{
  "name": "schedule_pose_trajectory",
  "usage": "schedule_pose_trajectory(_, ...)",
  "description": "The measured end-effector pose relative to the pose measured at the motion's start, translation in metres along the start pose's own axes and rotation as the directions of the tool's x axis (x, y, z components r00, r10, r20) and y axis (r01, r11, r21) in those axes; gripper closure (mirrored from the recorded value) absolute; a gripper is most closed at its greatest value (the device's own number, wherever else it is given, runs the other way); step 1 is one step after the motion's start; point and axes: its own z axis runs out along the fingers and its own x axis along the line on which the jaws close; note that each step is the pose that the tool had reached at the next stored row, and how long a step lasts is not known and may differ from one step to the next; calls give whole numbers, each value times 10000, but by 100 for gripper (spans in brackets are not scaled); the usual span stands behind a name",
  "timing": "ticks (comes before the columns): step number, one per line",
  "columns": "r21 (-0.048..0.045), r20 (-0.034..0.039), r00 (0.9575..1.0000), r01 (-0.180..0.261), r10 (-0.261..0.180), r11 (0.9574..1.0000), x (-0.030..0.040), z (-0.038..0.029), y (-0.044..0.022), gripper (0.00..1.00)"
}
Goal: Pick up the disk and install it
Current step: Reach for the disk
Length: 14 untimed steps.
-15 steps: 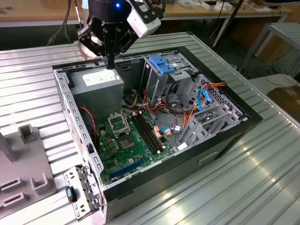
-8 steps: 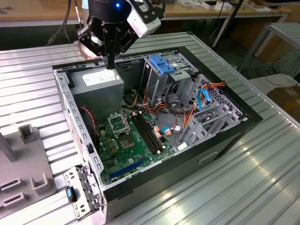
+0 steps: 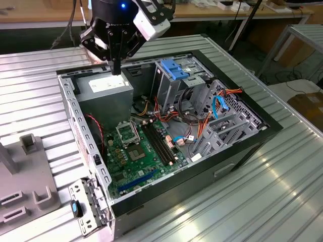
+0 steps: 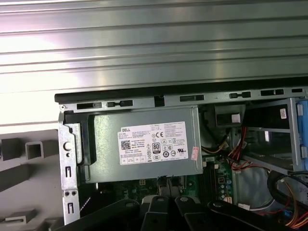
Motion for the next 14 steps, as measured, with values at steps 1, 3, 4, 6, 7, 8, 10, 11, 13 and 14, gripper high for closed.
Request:
schedule_pose_trajectory(1, 1, -1, 10000, 1, -1, 10000, 12, -1, -1, 89)
schedule_pose_trajectory(3, 0, 0, 10000, 0, 0, 10000, 39, -1, -3, 89)
schedule_pose_trajectory(4, 1, -1, 10000, 0, 0, 10000, 52, -2, -4, 89)
schedule_pose_trajectory(6, 0, 0, 10000, 0, 0, 10000, 114, -3, -7, 89)
schedule_pose_trajectory(7, 1, -1, 10000, 1, -1, 10000, 141, -4, -8, 89)
schedule_pose_trajectory(8, 1, -1, 10000, 2, -2, 10000, 169, -5, -10, 89)
schedule_pose_trajectory(10, 1, 0, 10000, -1, 1, 10000, 258, -7, -13, 89)
schedule_pose_trajectory(11, 0, 0, 10000, 1, -1, 10000, 297, -8, -16, 89)
schedule_pose_trajectory(13, 1, 0, 10000, -6, 6, 10000, 388, -11, -14, 89)
schedule_pose_trajectory(14, 1, 0, 10000, -12, 12, 10000, 436, -12, -12, 89)
